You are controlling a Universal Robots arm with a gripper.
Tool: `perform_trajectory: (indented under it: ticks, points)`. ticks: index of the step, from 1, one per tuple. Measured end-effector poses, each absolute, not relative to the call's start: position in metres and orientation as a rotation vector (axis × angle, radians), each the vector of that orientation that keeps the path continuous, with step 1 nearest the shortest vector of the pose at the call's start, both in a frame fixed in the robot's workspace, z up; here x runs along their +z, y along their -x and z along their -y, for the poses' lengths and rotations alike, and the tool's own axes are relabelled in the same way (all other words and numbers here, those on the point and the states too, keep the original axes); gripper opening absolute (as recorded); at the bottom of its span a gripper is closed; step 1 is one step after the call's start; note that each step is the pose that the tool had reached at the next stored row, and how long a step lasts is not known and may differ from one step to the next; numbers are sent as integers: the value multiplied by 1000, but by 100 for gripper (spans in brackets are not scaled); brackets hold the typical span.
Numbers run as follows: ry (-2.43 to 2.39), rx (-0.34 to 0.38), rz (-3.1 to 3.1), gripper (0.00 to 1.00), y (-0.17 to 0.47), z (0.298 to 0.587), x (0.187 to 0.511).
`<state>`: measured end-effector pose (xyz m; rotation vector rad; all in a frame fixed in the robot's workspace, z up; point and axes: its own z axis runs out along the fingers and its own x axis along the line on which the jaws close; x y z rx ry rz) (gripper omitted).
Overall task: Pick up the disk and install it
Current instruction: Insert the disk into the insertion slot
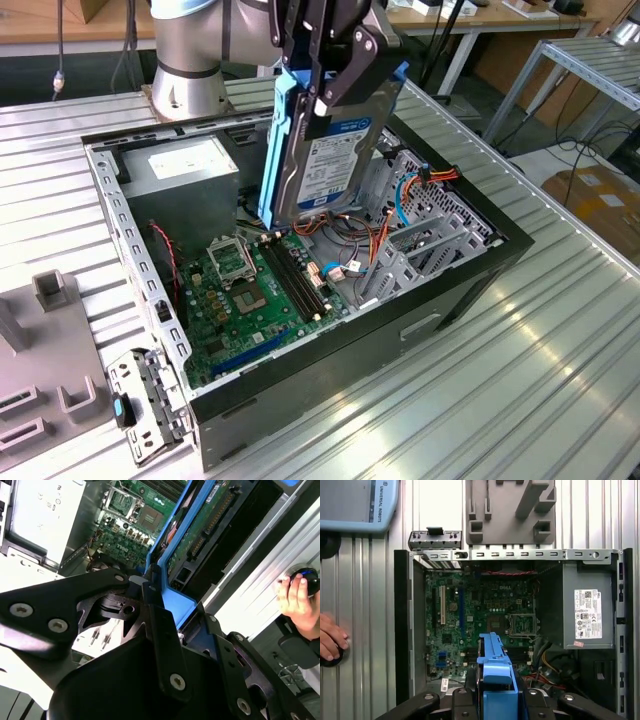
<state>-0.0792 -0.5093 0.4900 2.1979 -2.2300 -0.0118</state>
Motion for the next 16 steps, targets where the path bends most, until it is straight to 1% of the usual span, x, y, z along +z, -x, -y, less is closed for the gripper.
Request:
perform_trajectory:
  ticks: [16]
  points:
    - [-2194,-20,2227,37,65,518,490]
